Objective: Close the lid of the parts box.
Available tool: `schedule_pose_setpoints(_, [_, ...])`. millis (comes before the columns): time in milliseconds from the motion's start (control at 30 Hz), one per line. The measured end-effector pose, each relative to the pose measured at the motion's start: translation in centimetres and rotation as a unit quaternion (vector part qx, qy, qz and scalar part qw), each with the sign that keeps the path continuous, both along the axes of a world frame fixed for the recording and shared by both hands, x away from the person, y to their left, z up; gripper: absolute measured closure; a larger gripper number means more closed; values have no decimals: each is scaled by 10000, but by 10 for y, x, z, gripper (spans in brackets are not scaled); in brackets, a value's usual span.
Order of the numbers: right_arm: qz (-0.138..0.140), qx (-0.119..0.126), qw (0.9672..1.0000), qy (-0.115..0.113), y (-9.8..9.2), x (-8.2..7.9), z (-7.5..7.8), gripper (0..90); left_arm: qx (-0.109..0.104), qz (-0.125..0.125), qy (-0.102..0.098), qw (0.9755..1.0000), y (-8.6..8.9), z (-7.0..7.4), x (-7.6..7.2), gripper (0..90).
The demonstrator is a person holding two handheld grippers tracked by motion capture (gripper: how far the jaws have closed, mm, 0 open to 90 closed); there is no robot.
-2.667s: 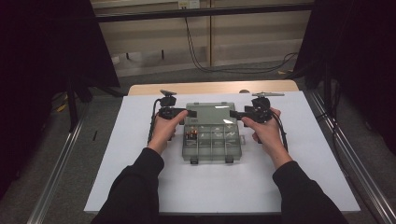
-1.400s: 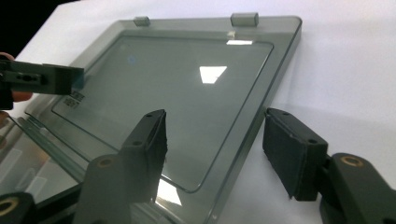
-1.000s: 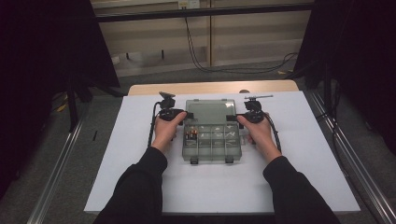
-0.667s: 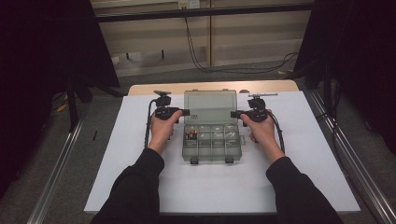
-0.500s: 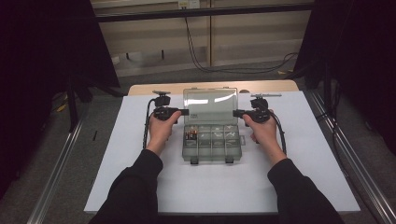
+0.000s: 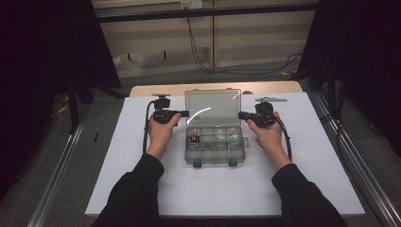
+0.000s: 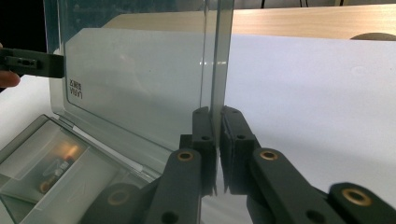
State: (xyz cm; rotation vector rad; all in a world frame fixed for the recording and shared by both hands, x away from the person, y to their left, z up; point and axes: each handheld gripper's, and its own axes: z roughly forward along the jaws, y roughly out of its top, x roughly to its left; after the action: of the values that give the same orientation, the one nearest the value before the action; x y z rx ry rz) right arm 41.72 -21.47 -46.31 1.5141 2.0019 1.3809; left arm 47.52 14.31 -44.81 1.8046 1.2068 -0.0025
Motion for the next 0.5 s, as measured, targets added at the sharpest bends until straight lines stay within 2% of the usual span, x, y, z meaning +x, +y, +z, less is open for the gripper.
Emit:
schedule_pose_setpoints(67, [11,34,10000,24,0,1,0,852,144,23,-130,9998,-2,1,-1,845])
schedule_pose_setpoints(167, [27,26,10000,81,-1,3,0,836,300,-90,-226,9993,-2,3,-3,852])
schedule_pose_setpoints(200, [66,-44,9999,91,-1,5,0,819,267,-59,-263,9993,-3,3,-4,854])
schedule_pose_setpoints(267, [11,-161,9998,96,-1,8,4,717,269,-34,-319,9991,-4,3,-5,855])
schedule_pose_setpoints(300, [-10,-180,9998,79,-1,10,6,711,319,-58,-341,9989,-4,3,-5,856])
schedule_pose_setpoints(500, [-5,-45,10000,61,-6,21,22,740,263,-4,-456,9986,-6,3,-9,856])
